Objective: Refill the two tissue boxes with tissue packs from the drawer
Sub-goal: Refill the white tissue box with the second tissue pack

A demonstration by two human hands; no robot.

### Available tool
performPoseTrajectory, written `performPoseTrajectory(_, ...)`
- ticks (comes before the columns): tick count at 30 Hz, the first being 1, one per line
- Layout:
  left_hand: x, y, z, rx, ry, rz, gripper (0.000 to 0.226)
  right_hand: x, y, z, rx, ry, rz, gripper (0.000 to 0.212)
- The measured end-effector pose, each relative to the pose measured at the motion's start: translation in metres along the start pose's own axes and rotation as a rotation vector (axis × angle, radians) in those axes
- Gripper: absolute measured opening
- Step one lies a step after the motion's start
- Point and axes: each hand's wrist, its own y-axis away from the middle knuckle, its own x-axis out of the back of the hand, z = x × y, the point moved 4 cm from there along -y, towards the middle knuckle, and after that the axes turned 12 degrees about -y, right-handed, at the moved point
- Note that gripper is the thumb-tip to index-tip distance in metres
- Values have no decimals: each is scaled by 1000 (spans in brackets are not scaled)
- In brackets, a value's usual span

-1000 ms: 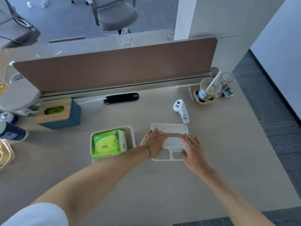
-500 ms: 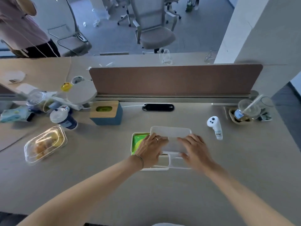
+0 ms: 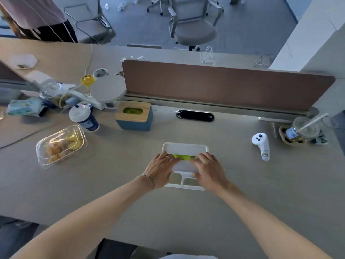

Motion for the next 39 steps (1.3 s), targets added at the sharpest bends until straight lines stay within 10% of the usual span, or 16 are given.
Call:
performPoseTrajectory(22, -25, -15, 1, 81, -26, 107, 46, -19, -2, 17, -75, -32, 169, 43)
performPoseTrajectory(39, -67, -37, 14, 255, -14, 92, 75, -59, -24, 23, -247, -5, 174, 76)
